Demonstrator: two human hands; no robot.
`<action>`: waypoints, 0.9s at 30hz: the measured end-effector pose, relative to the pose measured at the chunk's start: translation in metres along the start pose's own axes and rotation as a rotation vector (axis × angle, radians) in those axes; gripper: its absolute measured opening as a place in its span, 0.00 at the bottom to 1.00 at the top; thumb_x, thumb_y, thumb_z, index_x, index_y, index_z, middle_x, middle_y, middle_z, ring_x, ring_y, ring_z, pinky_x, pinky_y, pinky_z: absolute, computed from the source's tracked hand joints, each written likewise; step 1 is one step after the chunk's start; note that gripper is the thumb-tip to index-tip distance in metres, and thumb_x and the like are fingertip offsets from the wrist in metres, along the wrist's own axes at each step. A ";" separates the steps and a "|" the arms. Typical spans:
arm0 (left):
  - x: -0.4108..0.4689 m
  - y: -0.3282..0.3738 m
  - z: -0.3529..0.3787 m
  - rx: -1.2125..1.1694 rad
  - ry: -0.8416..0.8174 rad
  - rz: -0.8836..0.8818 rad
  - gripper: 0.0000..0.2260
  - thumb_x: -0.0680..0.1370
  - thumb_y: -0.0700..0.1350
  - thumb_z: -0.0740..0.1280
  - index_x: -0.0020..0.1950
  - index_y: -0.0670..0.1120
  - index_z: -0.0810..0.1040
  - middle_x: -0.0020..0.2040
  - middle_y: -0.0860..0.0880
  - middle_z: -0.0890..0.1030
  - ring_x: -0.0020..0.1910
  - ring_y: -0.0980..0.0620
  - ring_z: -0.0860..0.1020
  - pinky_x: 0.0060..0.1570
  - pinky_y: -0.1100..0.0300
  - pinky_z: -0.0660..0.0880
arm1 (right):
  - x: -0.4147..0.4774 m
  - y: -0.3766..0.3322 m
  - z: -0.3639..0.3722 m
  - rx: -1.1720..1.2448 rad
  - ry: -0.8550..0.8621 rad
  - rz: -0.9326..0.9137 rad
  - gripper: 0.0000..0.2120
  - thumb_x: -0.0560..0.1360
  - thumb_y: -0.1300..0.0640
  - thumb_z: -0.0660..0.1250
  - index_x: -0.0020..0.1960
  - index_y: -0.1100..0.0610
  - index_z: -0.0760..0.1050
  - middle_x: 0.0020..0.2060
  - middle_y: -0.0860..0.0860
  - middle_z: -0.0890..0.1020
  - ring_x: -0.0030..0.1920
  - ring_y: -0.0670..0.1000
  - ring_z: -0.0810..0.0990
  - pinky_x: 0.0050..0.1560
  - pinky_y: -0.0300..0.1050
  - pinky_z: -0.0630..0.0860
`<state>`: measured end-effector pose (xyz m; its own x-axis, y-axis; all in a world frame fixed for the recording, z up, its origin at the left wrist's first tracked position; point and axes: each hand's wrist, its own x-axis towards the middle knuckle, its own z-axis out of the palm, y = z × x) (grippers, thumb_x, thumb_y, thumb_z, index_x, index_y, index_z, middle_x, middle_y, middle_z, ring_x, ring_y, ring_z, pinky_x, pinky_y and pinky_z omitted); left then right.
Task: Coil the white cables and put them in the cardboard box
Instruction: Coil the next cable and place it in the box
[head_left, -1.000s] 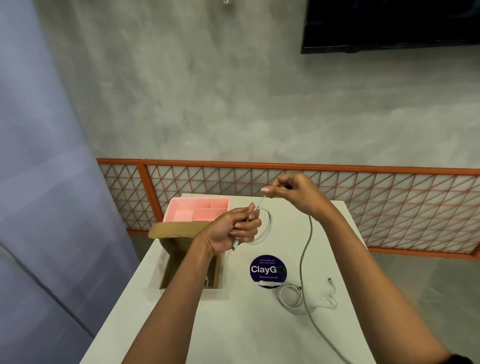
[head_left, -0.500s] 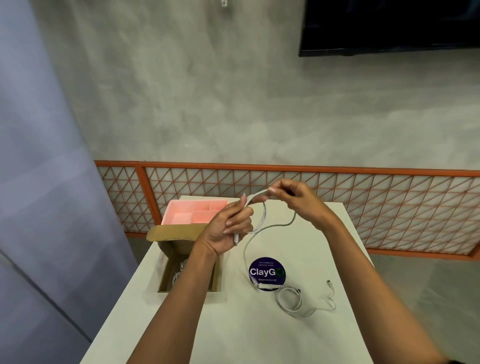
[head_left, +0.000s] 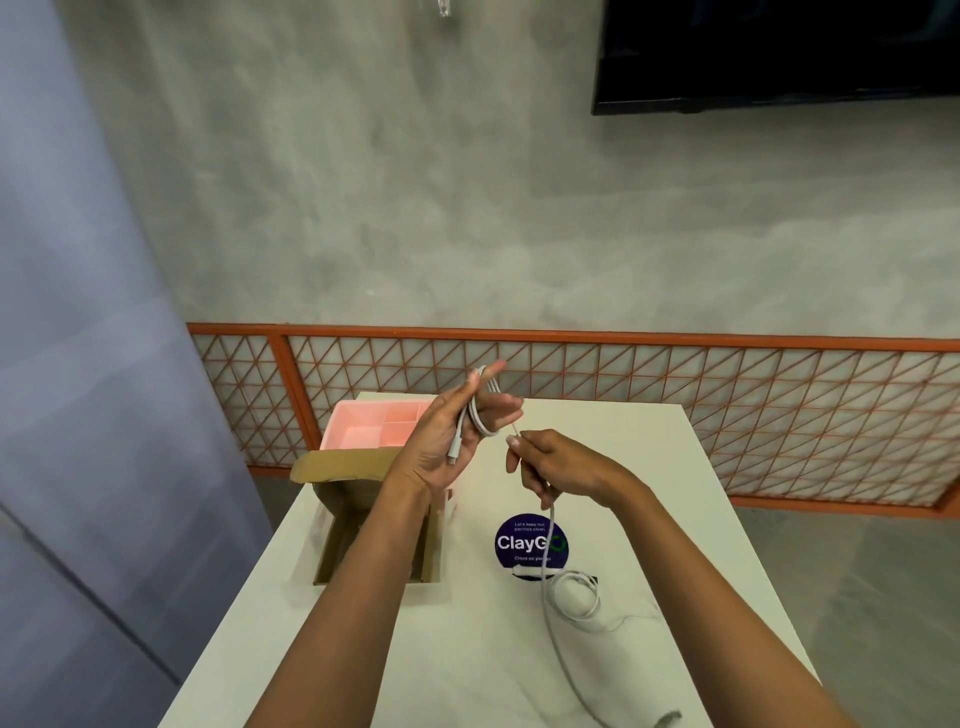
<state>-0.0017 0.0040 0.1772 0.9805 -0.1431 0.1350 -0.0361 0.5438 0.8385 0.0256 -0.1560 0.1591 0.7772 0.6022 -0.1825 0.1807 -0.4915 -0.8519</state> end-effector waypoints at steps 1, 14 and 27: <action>0.002 -0.002 -0.001 0.006 0.029 0.006 0.17 0.83 0.44 0.54 0.69 0.39 0.68 0.39 0.46 0.85 0.44 0.51 0.84 0.63 0.50 0.73 | -0.001 -0.003 0.001 -0.010 -0.020 0.012 0.18 0.83 0.49 0.49 0.47 0.60 0.72 0.27 0.51 0.71 0.27 0.50 0.71 0.34 0.43 0.76; 0.005 -0.012 -0.006 0.392 0.120 -0.016 0.17 0.84 0.49 0.53 0.60 0.40 0.73 0.53 0.47 0.84 0.53 0.50 0.82 0.50 0.63 0.76 | -0.023 -0.051 -0.015 -0.406 -0.164 0.013 0.19 0.83 0.49 0.52 0.45 0.56 0.78 0.25 0.47 0.70 0.28 0.46 0.65 0.31 0.36 0.64; -0.005 -0.016 -0.003 0.585 -0.050 -0.208 0.13 0.83 0.53 0.53 0.63 0.55 0.72 0.52 0.46 0.84 0.49 0.46 0.84 0.58 0.57 0.71 | -0.019 -0.061 -0.040 -0.386 0.231 -0.162 0.16 0.81 0.48 0.56 0.46 0.57 0.75 0.29 0.45 0.74 0.30 0.45 0.72 0.32 0.37 0.66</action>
<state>-0.0055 -0.0013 0.1617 0.9686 -0.2435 -0.0494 0.0407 -0.0405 0.9983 0.0240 -0.1628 0.2341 0.8262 0.5564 0.0885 0.4873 -0.6269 -0.6079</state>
